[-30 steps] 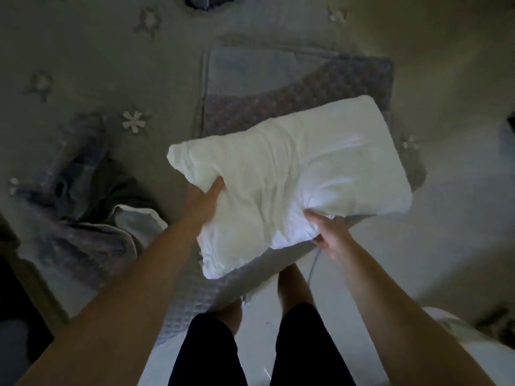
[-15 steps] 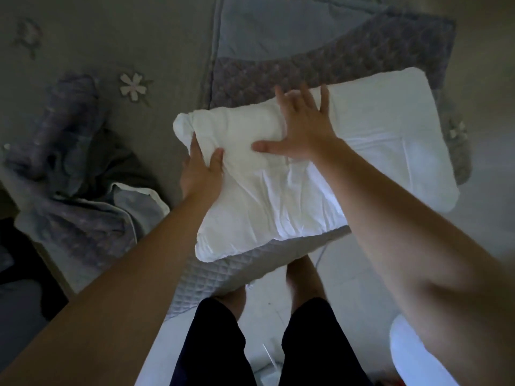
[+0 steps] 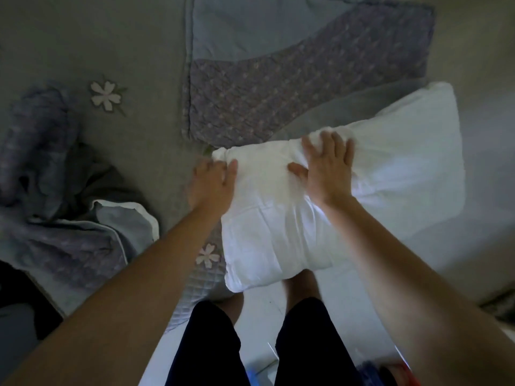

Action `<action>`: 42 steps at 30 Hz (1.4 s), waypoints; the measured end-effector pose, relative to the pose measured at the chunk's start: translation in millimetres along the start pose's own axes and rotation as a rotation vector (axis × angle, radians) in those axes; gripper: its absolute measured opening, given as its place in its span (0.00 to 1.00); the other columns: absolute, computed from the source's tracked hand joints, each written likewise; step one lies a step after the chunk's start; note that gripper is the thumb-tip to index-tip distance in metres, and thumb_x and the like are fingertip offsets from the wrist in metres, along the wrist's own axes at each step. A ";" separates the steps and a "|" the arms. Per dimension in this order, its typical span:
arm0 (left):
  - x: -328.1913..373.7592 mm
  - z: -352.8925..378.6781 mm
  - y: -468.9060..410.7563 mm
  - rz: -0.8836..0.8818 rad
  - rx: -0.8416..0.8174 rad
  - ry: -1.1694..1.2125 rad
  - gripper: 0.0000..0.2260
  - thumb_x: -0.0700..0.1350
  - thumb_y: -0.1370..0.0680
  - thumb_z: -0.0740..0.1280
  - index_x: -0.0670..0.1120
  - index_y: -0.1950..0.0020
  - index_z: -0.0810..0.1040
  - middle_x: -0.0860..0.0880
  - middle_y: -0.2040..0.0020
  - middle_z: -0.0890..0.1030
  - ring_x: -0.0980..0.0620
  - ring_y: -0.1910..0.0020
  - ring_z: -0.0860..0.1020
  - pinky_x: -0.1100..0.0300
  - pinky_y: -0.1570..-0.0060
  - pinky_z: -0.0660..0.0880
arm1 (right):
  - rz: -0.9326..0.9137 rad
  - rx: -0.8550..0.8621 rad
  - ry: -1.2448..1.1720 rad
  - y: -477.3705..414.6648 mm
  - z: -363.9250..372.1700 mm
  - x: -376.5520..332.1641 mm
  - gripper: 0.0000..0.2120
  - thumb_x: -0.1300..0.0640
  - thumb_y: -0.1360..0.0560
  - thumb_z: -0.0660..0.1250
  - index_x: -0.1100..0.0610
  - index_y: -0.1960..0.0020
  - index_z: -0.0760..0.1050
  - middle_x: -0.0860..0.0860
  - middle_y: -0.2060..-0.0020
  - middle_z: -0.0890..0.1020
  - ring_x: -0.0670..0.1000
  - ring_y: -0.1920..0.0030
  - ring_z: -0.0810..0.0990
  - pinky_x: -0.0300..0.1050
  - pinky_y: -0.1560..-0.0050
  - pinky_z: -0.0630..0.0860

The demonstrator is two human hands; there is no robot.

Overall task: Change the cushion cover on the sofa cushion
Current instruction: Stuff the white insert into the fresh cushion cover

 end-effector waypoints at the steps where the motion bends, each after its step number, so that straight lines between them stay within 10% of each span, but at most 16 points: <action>1: 0.5 -17.3 -8.5 0.011 0.107 -0.048 0.24 0.60 0.18 0.50 0.43 0.46 0.77 0.39 0.43 0.78 0.40 0.46 0.76 0.51 0.45 0.73 | -0.003 0.097 -0.047 3.6 -11.4 -10.2 0.30 0.43 0.22 0.64 0.53 0.25 0.64 0.65 0.27 0.64 0.65 0.25 0.59 0.65 0.24 0.47; 4: -5.9 -44.3 -37.7 0.022 0.187 -0.095 0.11 0.46 0.19 0.57 0.43 0.40 0.74 0.40 0.40 0.77 0.38 0.46 0.76 0.48 0.49 0.74 | -0.157 0.357 -0.195 38.8 -47.7 -53.8 0.26 0.47 0.20 0.61 0.51 0.24 0.64 0.64 0.24 0.60 0.66 0.23 0.55 0.66 0.25 0.51; 9: -7.3 -27.8 -67.8 0.185 0.028 -0.298 0.22 0.55 0.25 0.68 0.44 0.37 0.71 0.39 0.37 0.70 0.37 0.45 0.74 0.46 0.56 0.75 | -0.154 -0.017 -0.208 98.0 3.5 -105.9 0.53 0.20 0.34 0.56 0.51 0.19 0.51 0.67 0.22 0.44 0.71 0.24 0.38 0.74 0.28 0.43; 14: -2.6 -27.1 -83.7 0.326 0.138 -0.415 0.17 0.51 0.23 0.66 0.44 0.38 0.75 0.38 0.36 0.71 0.37 0.42 0.73 0.44 0.50 0.73 | -0.124 -0.089 -0.190 85.0 32.7 -96.7 0.54 0.34 0.36 0.73 0.49 0.20 0.48 0.64 0.21 0.46 0.71 0.23 0.43 0.74 0.29 0.51; 18: 13.9 -49.4 -71.2 0.486 0.228 -0.322 0.09 0.48 0.24 0.64 0.43 0.53 0.77 0.43 0.50 0.81 0.42 0.46 0.76 0.50 0.55 0.72 | -0.034 0.028 -0.489 51.0 -9.2 -62.6 0.36 0.50 0.30 0.74 0.49 0.25 0.65 0.55 0.25 0.65 0.60 0.30 0.70 0.55 0.34 0.72; 23: 31.0 -80.0 -54.6 0.427 0.336 -0.278 0.07 0.48 0.28 0.63 0.45 0.57 0.74 0.45 0.62 0.79 0.43 0.58 0.76 0.51 0.57 0.71 | 0.123 0.304 -0.734 47.5 -71.1 -23.9 0.23 0.59 0.28 0.69 0.50 0.34 0.75 0.49 0.38 0.77 0.45 0.42 0.75 0.24 0.45 0.63; 26: 39.7 -83.7 -57.1 0.387 0.363 -0.245 0.07 0.47 0.26 0.62 0.45 0.55 0.76 0.44 0.62 0.79 0.42 0.59 0.76 0.50 0.54 0.69 | -0.067 0.075 -0.658 63.4 -53.5 -63.3 0.28 0.49 0.26 0.66 0.50 0.27 0.68 0.53 0.29 0.69 0.52 0.30 0.69 0.46 0.30 0.67; 29: 45.3 -82.0 -58.7 0.335 0.379 -0.197 0.11 0.48 0.27 0.58 0.45 0.55 0.77 0.44 0.62 0.80 0.42 0.59 0.75 0.50 0.53 0.68 | -0.107 -0.288 -0.312 85.1 -3.9 -99.0 0.55 0.19 0.37 0.54 0.48 0.20 0.45 0.58 0.21 0.41 0.62 0.22 0.35 0.71 0.26 0.41; 31: 45.9 -81.5 -56.4 0.290 0.394 -0.166 0.12 0.49 0.27 0.56 0.46 0.57 0.76 0.46 0.63 0.79 0.43 0.61 0.75 0.51 0.52 0.68 | -0.050 -0.242 -0.262 94.8 8.8 -112.2 0.65 0.15 0.44 0.55 0.48 0.20 0.37 0.60 0.24 0.31 0.65 0.26 0.26 0.74 0.30 0.34; 36: 36.6 -80.5 -49.0 0.254 0.384 -0.252 0.14 0.57 0.27 0.58 0.47 0.59 0.74 0.47 0.64 0.79 0.43 0.61 0.76 0.50 0.49 0.67 | 0.141 -0.083 -0.356 72.2 10.9 -90.1 0.61 0.30 0.39 0.73 0.45 0.20 0.39 0.62 0.22 0.36 0.69 0.23 0.38 0.77 0.30 0.50; 39: 33.4 -83.5 -46.7 0.272 0.378 -0.312 0.12 0.55 0.27 0.62 0.47 0.54 0.77 0.45 0.58 0.81 0.42 0.57 0.77 0.49 0.48 0.66 | 0.163 0.074 -0.479 56.8 -19.0 -54.7 0.50 0.46 0.32 0.76 0.44 0.20 0.49 0.58 0.21 0.48 0.63 0.25 0.60 0.63 0.36 0.72; 42: 24.9 -85.5 -45.3 0.274 0.346 -0.358 0.12 0.51 0.27 0.66 0.47 0.47 0.79 0.42 0.50 0.80 0.40 0.49 0.76 0.47 0.47 0.66 | 0.274 0.271 -0.546 57.6 -54.6 -1.1 0.34 0.54 0.28 0.70 0.43 0.24 0.62 0.50 0.24 0.62 0.55 0.32 0.72 0.51 0.40 0.75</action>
Point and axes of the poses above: each hand's wrist, its own y-axis away from the middle knuckle, its own z-axis out of the palm, x = y × z, the point moved 7 cm from there along -y, towards the middle knuckle
